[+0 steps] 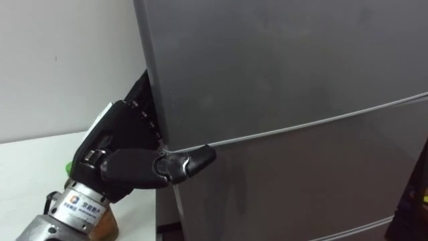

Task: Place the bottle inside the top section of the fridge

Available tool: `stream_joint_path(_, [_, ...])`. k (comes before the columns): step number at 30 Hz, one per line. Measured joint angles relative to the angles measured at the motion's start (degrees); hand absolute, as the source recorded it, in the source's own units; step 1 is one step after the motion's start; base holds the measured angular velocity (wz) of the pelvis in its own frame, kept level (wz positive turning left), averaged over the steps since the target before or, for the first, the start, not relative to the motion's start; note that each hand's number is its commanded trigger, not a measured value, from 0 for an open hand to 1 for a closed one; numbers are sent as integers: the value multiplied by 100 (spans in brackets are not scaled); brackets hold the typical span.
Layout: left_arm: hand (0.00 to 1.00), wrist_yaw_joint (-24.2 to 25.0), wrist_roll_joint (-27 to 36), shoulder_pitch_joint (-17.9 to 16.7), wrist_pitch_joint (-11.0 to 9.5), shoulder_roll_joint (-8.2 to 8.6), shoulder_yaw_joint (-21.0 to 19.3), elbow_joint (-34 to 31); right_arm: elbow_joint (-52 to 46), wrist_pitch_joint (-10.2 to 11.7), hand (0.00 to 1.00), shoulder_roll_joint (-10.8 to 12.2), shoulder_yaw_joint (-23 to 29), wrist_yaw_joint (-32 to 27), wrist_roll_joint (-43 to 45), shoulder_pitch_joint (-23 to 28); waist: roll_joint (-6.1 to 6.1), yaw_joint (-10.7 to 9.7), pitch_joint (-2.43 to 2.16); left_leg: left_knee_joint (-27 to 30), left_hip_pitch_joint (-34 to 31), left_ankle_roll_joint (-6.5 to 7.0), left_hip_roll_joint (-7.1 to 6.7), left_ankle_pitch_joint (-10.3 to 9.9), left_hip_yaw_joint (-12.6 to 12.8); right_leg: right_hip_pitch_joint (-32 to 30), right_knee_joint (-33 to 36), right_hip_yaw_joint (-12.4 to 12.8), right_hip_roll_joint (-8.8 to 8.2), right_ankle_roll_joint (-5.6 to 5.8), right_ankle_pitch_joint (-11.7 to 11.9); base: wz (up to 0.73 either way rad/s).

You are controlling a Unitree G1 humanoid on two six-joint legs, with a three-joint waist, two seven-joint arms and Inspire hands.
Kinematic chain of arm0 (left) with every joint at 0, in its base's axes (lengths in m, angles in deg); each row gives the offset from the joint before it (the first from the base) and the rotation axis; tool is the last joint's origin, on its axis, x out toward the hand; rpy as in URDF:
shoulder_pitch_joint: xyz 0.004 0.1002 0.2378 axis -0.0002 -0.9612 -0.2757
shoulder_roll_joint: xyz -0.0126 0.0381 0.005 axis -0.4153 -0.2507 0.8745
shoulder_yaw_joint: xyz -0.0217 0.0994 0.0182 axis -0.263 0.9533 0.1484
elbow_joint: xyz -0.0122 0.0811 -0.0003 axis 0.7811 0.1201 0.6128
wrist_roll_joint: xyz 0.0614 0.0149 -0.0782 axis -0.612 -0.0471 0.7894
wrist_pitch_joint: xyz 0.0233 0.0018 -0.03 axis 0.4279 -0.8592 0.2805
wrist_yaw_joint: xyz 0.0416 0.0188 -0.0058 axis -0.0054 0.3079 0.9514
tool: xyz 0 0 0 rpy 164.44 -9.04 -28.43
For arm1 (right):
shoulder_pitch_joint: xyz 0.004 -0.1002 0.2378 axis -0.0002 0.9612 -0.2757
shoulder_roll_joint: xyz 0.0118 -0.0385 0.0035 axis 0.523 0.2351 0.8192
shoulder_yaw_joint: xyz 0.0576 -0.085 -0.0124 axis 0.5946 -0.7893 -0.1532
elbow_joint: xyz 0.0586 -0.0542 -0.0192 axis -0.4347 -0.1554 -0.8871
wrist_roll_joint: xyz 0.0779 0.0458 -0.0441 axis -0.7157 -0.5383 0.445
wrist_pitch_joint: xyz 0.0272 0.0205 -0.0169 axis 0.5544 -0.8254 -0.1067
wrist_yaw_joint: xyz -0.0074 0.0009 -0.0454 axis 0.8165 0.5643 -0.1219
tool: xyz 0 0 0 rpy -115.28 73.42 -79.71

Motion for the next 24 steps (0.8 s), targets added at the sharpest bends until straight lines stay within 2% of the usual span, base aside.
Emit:
stream_joint_path(1, [58, 11, 0, 0, 0, -1, 2, 17, 9, -3, 0, -1, -12, 4, -65, 1, -2, 3, 2, 0, 7, 0, 11, 0, 1, 6, 0, -1, 1, 0, 0, 0])
stream_joint_path(2, [70, 16, 0, 0, 0, 0, 0, 29, 16, -5, 0, -2, -47, 5, -130, 2, -1, 4, 2, 0, 7, 0, 19, 0, 1, 9, 0, -2, 1, 0, 0, 0])
stream_joint_path(3, [76, 16, 0, 0, 0, -1, -4, 34, 16, -6, 0, -2, -59, 6, -141, 3, 0, 4, 2, 0, 7, 0, 19, 0, 1, 8, 1, -2, 1, 0, 0, 0])
stream_joint_path(4, [92, 16, 0, 0, 0, -2, -10, 49, 18, -7, 0, -3, -81, 6, -153, 3, 1, 5, 3, 0, 7, 0, 18, 0, 1, 9, 2, -8, 0, 0, 0, 0])
stream_joint_path(5, [100, 16, 0, 0, 0, -2, -17, 74, 18, -8, 0, -5, -100, 6, -153, 3, 1, 12, 3, 0, 6, 0, 19, 0, 1, 12, 1, -15, -2, 0, 0, 4])
stream_joint_path(10, [100, 58, 0, -2, 1, 5, -18, 108, 20, -7, 0, -25, -200, 27, -179, 0, -3, 69, 12, 7, -4, 1, 20, 1, 1, 12, -3, -49, -10, 1, -1, 3])
stream_joint_path(11, [93, 109, 12, -11, -3, -3, 61, 105, 23, -7, 0, -28, -204, 31, -181, 4, -8, 100, 20, 7, -3, 1, 21, 1, 1, 19, -3, -59, -12, 1, -1, 4])
stream_joint_path(12, [91, 106, 11, -10, -6, 29, 96, 107, 29, -7, 0, -28, -204, 31, -182, 2, -14, 112, 28, 7, -3, 1, 21, 1, 0, 26, -3, -73, -12, 1, -1, 7])
stream_joint_path(13, [81, 98, -7, -10, 0, 113, 114, 128, 27, -5, 0, -27, -212, 41, -179, -9, -13, 113, 34, 7, -2, 2, 20, 1, 2, 31, -3, -82, -21, 2, -2, 5])
stream_joint_path(16, [66, 100, -117, -10, -44, 91, 97, 134, 28, -4, 0, -25, -217, 67, -181, -3, 5, 114, 44, 7, -3, 2, 19, 1, 1, 41, -6, -82, -16, 1, -3, 0])
stream_joint_path(18, [58, 100, -117, -10, -44, 85, 97, 135, 28, -2, 0, -25, -217, 67, -181, -5, 6, 116, 43, 7, -3, 2, 18, 1, 1, 42, -7, -83, -15, 1, -3, 0])
stream_joint_path(22, [50, 156, -99, -9, -45, 118, 117, 136, 34, 0, 0, -24, -218, 67, -181, -3, 7, 112, 45, 7, 6, 2, 19, 1, 1, 66, -8, -82, -16, 4, -5, 0])
stream_joint_path(23, [42, 177, -98, -9, -45, 124, 129, 136, 33, 0, 0, -24, -218, 66, -180, -5, 8, 111, 44, 8, 8, 2, 18, 1, 1, 70, -9, -82, -17, 5, -5, 0])
stream_joint_path(24, [38, 191, -95, -9, -45, 132, 134, 136, 33, 0, 0, -24, -218, 67, -180, -4, 9, 111, 43, 9, 9, 2, 18, 1, 1, 71, -9, -82, -17, 5, -5, 0])
